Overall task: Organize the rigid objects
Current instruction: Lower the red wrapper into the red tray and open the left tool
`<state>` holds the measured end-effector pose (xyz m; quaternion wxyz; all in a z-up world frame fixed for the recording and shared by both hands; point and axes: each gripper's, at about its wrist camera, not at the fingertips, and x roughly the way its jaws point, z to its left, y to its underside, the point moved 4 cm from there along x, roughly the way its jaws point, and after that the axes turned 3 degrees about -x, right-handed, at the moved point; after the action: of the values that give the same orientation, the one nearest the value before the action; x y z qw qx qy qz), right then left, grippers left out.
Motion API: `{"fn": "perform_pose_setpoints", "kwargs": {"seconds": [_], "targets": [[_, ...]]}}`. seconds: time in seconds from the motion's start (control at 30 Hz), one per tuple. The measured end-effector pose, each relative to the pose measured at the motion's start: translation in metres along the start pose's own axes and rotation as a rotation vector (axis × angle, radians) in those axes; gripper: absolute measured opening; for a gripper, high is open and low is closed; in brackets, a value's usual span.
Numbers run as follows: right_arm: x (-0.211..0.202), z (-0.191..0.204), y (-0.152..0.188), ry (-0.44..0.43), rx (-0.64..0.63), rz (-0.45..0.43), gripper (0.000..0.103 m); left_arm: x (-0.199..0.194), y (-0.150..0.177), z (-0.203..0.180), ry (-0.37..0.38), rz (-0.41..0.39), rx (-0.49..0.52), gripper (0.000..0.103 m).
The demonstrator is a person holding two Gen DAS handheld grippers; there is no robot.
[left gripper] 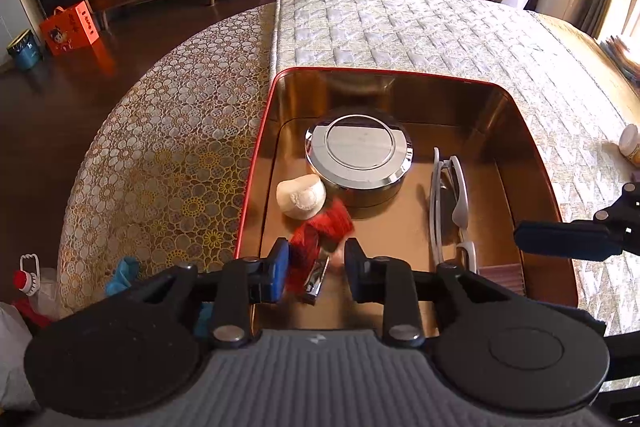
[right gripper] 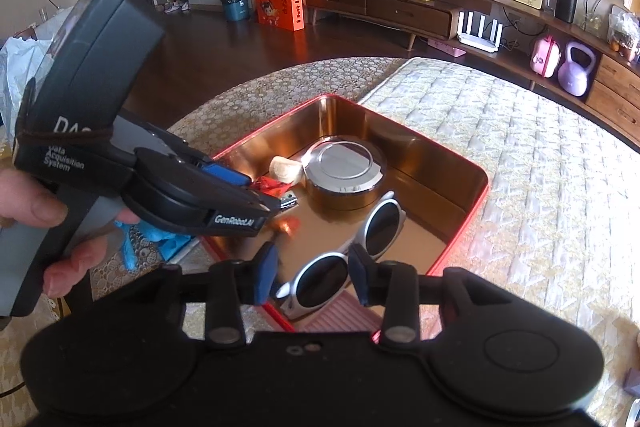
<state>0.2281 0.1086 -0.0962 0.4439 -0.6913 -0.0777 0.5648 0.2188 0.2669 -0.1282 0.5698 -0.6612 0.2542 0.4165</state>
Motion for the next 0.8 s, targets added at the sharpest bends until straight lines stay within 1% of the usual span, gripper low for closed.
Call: {"fn": "perform_pose_setpoints", "kwargs": {"seconds": [0.03,0.07,0.1,0.13,0.2,0.27,0.33,0.5,0.7,0.8], "targets": [[-0.002,-0.001,0.0,0.0,0.004,-0.002,0.04,-0.001,0.001,-0.001,0.002,0.0,-0.004,0.034],[-0.003,-0.001,0.001,0.001,0.007,-0.004,0.041,-0.002,0.001,-0.001,0.004,-0.002,-0.005,0.041],[-0.005,-0.002,0.001,0.001,0.009,-0.007,0.041,-0.004,0.001,-0.002,0.014,-0.007,-0.007,0.045],[-0.007,-0.003,0.002,0.001,0.012,-0.01,0.042,-0.006,0.001,-0.003,0.022,-0.013,-0.011,0.052],[-0.01,-0.006,0.004,0.007,0.02,-0.014,0.042,-0.011,0.002,-0.006,0.026,-0.025,-0.013,0.057],[-0.014,-0.009,0.006,0.005,0.034,-0.019,0.044,-0.015,0.002,-0.01,0.022,-0.039,-0.01,0.065],[-0.018,-0.012,0.008,0.007,0.046,-0.025,0.045,-0.02,0.003,-0.012,0.022,-0.049,-0.012,0.067],[-0.032,-0.02,0.014,0.006,0.08,-0.045,0.048,-0.03,0.005,-0.016,0.033,-0.066,-0.024,0.067],[-0.05,-0.029,0.023,0.022,0.117,-0.073,0.055,-0.046,0.008,-0.024,0.047,-0.1,-0.03,0.067],[-0.059,-0.032,0.027,0.032,0.13,-0.086,0.06,-0.054,0.009,-0.03,0.055,-0.115,-0.029,0.067]]}}
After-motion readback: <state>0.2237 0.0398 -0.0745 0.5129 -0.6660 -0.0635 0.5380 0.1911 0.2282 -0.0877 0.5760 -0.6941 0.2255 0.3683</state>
